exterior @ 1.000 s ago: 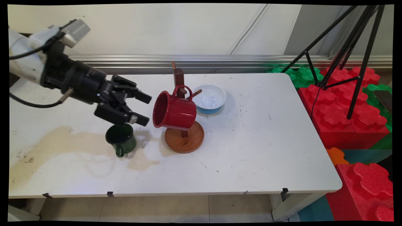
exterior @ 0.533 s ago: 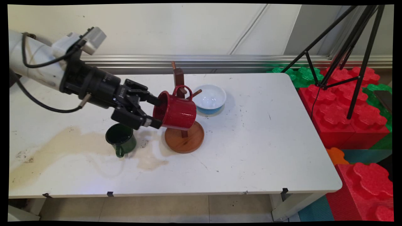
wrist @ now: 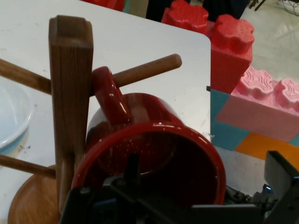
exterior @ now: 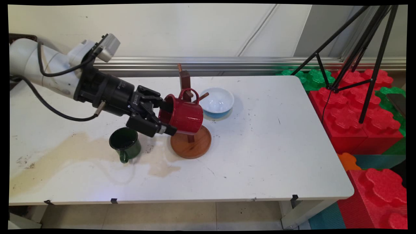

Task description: Pick up the red mug from the rack

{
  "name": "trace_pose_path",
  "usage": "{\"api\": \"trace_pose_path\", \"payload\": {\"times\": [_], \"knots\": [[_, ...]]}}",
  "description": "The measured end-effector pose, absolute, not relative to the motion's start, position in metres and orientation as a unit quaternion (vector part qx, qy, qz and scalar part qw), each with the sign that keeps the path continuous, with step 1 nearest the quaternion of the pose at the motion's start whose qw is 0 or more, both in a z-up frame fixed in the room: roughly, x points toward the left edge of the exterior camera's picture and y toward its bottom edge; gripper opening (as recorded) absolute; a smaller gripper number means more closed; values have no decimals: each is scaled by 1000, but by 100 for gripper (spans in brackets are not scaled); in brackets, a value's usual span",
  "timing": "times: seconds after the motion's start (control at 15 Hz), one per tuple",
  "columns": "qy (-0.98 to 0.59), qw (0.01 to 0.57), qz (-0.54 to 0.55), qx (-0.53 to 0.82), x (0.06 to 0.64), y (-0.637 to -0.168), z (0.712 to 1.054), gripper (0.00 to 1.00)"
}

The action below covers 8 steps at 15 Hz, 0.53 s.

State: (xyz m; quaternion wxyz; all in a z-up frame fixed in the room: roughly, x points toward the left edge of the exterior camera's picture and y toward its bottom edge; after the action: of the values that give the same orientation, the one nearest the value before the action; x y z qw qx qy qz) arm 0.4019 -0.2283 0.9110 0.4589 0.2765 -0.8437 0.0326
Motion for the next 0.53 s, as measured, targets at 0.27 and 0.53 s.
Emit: {"api": "trace_pose_path", "payload": {"times": [0.27, 0.53], "knots": [[-842, 460, 36, 279, 397, -230, 907, 100], [-840, 463, 40, 280, 393, -232, 904, 0]]}}
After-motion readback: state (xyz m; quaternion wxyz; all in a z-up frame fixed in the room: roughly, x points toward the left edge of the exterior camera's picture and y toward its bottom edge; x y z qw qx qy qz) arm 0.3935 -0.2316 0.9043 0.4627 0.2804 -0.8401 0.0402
